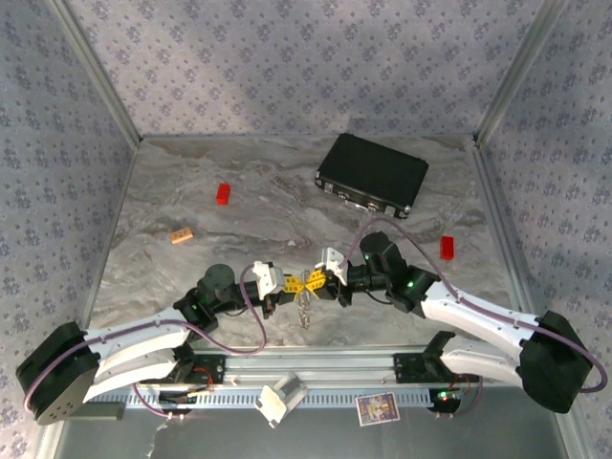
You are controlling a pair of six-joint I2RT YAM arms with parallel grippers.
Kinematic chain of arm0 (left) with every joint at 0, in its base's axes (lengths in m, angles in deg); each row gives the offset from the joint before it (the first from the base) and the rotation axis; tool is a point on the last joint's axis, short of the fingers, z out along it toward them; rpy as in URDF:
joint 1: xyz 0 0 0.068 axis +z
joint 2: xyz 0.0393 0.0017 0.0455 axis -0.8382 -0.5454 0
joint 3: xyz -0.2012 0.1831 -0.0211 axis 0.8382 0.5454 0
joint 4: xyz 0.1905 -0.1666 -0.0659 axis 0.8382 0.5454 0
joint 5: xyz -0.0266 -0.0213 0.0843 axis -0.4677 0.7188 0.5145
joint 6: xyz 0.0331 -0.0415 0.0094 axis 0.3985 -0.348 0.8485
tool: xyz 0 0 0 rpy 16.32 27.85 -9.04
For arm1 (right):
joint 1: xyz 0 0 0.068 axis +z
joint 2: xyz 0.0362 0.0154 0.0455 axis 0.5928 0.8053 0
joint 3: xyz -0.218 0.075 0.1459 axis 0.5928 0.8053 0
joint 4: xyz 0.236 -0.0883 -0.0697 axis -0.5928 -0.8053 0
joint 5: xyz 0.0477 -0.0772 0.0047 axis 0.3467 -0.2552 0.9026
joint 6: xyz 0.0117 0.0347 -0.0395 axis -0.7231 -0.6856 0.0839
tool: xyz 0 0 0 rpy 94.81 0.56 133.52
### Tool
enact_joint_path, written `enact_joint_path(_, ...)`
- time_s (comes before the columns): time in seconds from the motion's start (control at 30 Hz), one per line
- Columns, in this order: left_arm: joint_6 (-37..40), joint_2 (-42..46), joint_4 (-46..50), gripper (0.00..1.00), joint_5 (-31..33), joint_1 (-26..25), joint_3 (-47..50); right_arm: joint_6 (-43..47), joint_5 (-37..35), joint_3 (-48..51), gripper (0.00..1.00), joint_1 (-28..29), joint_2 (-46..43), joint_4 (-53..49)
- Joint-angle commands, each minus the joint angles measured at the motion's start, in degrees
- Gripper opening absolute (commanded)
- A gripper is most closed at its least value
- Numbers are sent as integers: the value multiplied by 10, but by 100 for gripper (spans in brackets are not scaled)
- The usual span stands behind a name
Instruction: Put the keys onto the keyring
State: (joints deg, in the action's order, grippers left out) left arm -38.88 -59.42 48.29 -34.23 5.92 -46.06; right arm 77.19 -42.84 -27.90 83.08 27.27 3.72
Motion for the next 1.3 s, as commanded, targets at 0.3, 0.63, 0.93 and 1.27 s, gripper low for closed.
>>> enact_joint_path(0.3,10,25,50,26,-9,-2,-24,47,-2,-50,0,-2,7,-88)
enact_joint_path(0.63,91,53,233,31,-2,-2,-73,134,-34,-143,0,12,29,-267)
enact_joint_path(0.93,107,24,241,28,-27,-2,-97,177,-59,-200,0,40,65,-331)
enact_joint_path(1.27,109,19,238,9,-42,-3,-101,198,-78,-225,0,60,91,-356)
